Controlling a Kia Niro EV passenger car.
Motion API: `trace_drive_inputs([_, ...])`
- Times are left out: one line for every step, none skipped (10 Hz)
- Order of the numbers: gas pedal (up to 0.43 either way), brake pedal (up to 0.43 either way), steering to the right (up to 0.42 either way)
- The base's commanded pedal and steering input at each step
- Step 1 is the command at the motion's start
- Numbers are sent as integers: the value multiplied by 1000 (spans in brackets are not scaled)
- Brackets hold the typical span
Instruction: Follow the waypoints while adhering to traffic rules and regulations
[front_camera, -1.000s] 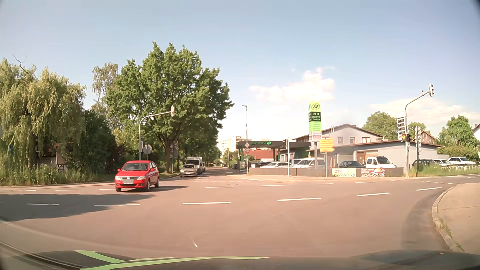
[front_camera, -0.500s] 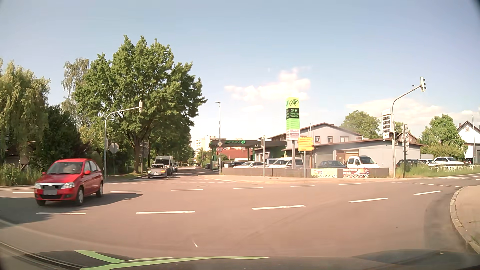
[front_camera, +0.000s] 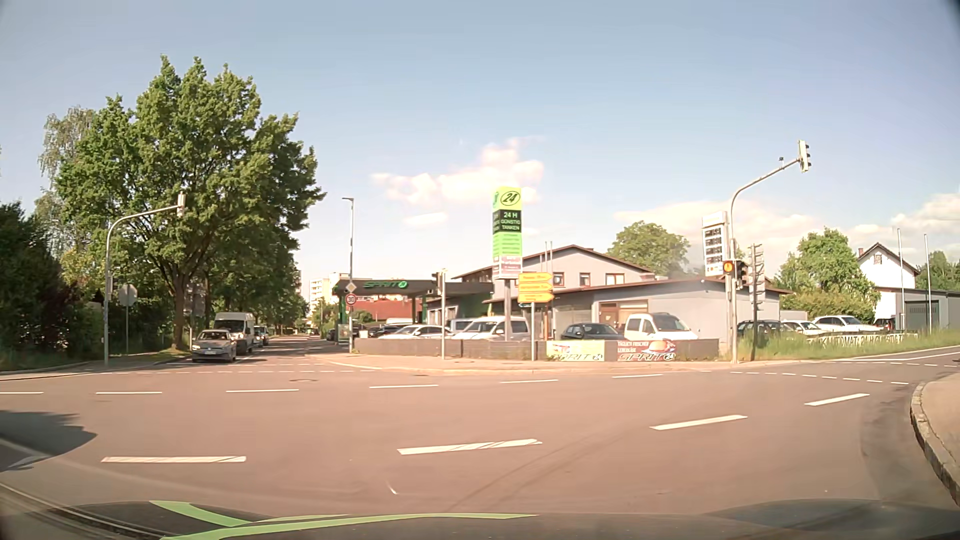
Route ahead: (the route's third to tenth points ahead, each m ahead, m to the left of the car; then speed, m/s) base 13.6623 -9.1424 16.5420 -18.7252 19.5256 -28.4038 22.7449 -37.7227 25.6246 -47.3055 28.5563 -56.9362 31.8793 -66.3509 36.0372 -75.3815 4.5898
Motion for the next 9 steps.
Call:
trace_drive_inputs([98,0,295])
trace_drive_inputs([79,0,308])
trace_drive_inputs([79,0,321])
trace_drive_inputs([79,0,331])
trace_drive_inputs([79,0,335])
trace_drive_inputs([79,0,334])
trace_drive_inputs([79,0,335])
trace_drive_inputs([79,0,335])
trace_drive_inputs([79,0,334])
